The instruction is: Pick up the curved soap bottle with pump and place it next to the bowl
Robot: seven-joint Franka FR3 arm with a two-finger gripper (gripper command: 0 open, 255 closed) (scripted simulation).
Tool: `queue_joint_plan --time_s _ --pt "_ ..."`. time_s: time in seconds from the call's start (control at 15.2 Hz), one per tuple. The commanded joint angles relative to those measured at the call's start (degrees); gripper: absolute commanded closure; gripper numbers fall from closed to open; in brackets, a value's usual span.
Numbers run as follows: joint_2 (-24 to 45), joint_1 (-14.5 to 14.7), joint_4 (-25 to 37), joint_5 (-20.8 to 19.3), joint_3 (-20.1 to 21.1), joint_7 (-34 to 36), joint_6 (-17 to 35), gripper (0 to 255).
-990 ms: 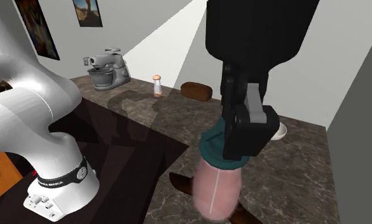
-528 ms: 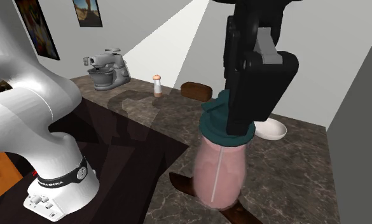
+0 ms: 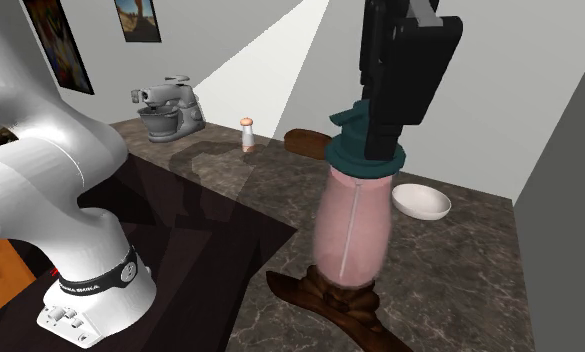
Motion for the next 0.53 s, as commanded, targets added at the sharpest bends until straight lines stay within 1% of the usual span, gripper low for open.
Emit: queue_joint_plan --time_s 0.0,0.46 --pt "-0.29 1.06 -0.46 0.46 1.77 2.75 0.65 255" --pt "0.75 4.89 -0.03 2.13 7.97 12.15 3.01 255"
